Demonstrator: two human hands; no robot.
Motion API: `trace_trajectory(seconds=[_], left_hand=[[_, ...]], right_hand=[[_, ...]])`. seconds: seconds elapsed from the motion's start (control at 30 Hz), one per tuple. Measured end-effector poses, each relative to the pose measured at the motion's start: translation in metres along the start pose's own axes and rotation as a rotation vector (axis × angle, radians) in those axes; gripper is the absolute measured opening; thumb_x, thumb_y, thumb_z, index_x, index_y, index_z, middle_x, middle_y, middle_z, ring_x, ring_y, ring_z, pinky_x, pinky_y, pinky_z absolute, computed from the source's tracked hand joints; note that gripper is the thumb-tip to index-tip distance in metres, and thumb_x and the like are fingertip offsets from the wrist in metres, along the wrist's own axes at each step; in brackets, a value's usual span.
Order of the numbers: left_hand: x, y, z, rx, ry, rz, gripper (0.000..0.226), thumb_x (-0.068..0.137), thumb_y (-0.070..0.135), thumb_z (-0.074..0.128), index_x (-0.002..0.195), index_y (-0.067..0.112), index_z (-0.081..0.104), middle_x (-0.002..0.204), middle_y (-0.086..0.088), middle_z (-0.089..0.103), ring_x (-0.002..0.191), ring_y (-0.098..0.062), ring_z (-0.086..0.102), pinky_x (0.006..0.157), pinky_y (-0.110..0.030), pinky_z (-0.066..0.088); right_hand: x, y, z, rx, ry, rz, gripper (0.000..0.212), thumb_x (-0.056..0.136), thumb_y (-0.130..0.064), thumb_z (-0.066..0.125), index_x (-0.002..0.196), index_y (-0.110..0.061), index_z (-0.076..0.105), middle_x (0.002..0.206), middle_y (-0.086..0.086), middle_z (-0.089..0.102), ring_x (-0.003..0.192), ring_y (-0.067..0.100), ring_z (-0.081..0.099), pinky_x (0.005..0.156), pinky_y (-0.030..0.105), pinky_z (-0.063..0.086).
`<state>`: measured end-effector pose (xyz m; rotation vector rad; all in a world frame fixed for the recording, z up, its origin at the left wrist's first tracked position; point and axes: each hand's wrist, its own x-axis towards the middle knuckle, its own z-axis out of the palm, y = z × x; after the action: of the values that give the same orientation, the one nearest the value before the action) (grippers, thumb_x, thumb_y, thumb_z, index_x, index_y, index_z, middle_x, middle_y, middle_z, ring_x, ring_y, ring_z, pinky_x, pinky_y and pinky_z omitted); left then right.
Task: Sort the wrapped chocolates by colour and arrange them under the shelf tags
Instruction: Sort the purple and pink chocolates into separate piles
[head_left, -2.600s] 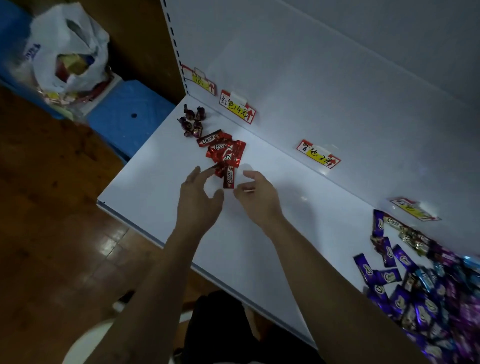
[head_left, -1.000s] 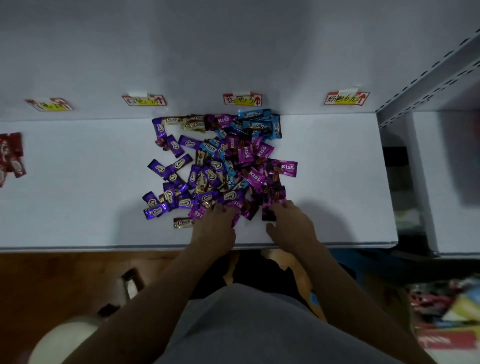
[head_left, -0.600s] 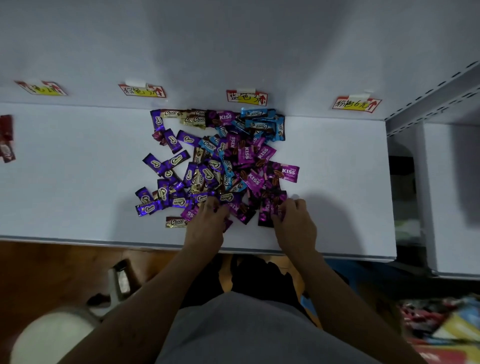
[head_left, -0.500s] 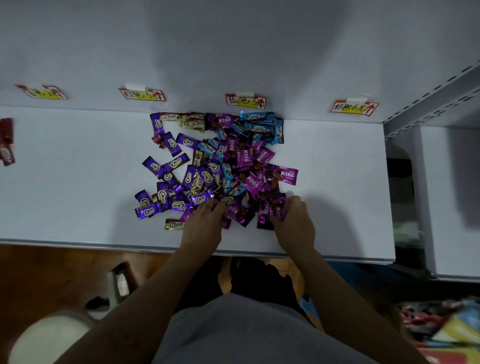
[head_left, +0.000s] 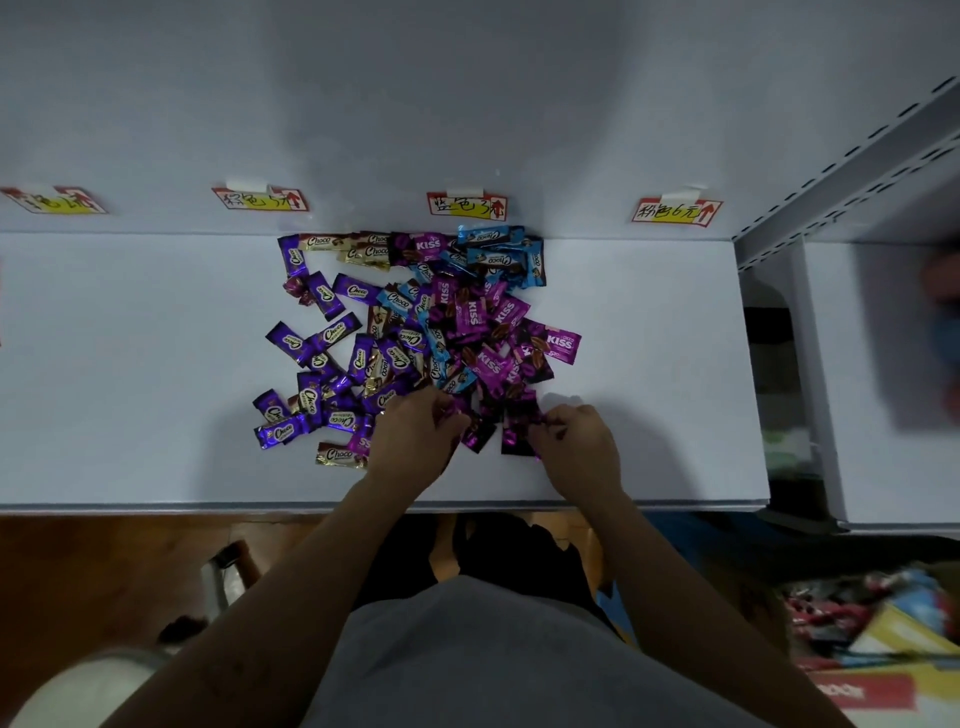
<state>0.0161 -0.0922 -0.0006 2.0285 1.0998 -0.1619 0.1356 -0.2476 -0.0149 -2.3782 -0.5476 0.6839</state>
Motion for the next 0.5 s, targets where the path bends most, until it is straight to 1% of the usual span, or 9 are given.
trace_trajectory(seconds=[0.07,0.1,0.17,0.23,0.3,0.33,0.4,0.43,0.5], left_hand=[[0.0,0.003,0.011,0.05,-0.01,0.067,0.021,0.088,0.027,0.068,0.098,0.009,0.065,0.097,-0.004,0.062,0.086,-0.022,0.061,0.072,-0.033,0.049],[0.0,0.003,0.015,0.09,-0.015,0.121,0.02,0.087,0.026,0.069,0.097,0.008,0.065,0.102,-0.003,0.059,0.09,-0.021,0.059,0.073,-0.034,0.049],[0.001,0.002,0.023,0.201,-0.048,0.24,0.02,0.086,0.025,0.069,0.097,0.008,0.066,0.117,-0.001,0.055,0.104,-0.022,0.054,0.08,-0.04,0.051],[0.006,0.0,0.028,0.339,-0.08,0.355,0.022,0.086,0.026,0.068,0.101,0.011,0.069,0.132,0.001,0.053,0.119,-0.025,0.046,0.089,-0.046,0.048],[0.008,-0.003,0.031,0.466,-0.115,0.418,0.023,0.088,0.025,0.064,0.108,0.014,0.068,0.143,0.001,0.047,0.13,-0.025,0.038,0.102,-0.047,0.039],[0.008,-0.004,0.032,0.515,-0.128,0.433,0.024,0.089,0.023,0.062,0.111,0.014,0.067,0.147,0.001,0.043,0.134,-0.024,0.034,0.105,-0.046,0.036],[0.007,-0.007,0.033,0.554,-0.125,0.459,0.024,0.088,0.018,0.063,0.111,0.014,0.067,0.146,-0.002,0.044,0.137,-0.025,0.033,0.104,-0.046,0.035],[0.007,-0.007,0.033,0.551,-0.111,0.465,0.023,0.086,0.016,0.065,0.109,0.013,0.068,0.144,-0.004,0.047,0.136,-0.026,0.035,0.102,-0.047,0.037],[0.006,-0.005,0.033,0.53,-0.099,0.465,0.023,0.084,0.012,0.067,0.107,0.012,0.069,0.141,-0.007,0.05,0.133,-0.029,0.04,0.098,-0.047,0.039]], right_hand=[[-0.004,0.001,0.014,-0.073,0.046,-0.088,0.014,0.08,-0.016,0.074,0.078,-0.003,0.07,0.091,0.008,0.06,0.081,0.019,0.053,0.063,0.025,0.042],[-0.005,0.002,0.022,-0.142,0.05,-0.138,0.014,0.078,-0.02,0.074,0.082,-0.007,0.071,0.099,0.008,0.062,0.086,0.021,0.055,0.066,0.028,0.046],[-0.004,0.004,0.033,-0.297,0.029,-0.196,0.019,0.077,-0.025,0.073,0.093,-0.013,0.071,0.111,0.007,0.064,0.098,0.028,0.057,0.074,0.035,0.05],[-0.002,0.005,0.037,-0.385,0.026,-0.188,0.027,0.077,-0.027,0.073,0.102,-0.016,0.07,0.118,0.006,0.064,0.105,0.03,0.057,0.078,0.038,0.05],[0.0,0.004,0.035,-0.426,0.032,-0.175,0.031,0.076,-0.027,0.075,0.104,-0.014,0.068,0.117,0.007,0.065,0.105,0.03,0.059,0.079,0.038,0.05],[0.0,0.005,0.034,-0.439,0.034,-0.175,0.033,0.074,-0.026,0.077,0.103,-0.013,0.068,0.115,0.008,0.065,0.103,0.031,0.06,0.078,0.038,0.05],[0.0,0.003,0.032,-0.445,0.064,-0.192,0.037,0.069,-0.023,0.08,0.101,-0.01,0.066,0.107,0.012,0.065,0.093,0.032,0.061,0.072,0.036,0.049],[0.0,0.002,0.031,-0.442,0.078,-0.203,0.04,0.069,-0.022,0.079,0.105,-0.011,0.065,0.103,0.013,0.064,0.088,0.031,0.06,0.069,0.035,0.047],[0.001,-0.001,0.03,-0.462,0.07,-0.216,0.048,0.073,-0.025,0.076,0.118,-0.015,0.061,0.103,0.013,0.061,0.086,0.029,0.058,0.068,0.032,0.044]])
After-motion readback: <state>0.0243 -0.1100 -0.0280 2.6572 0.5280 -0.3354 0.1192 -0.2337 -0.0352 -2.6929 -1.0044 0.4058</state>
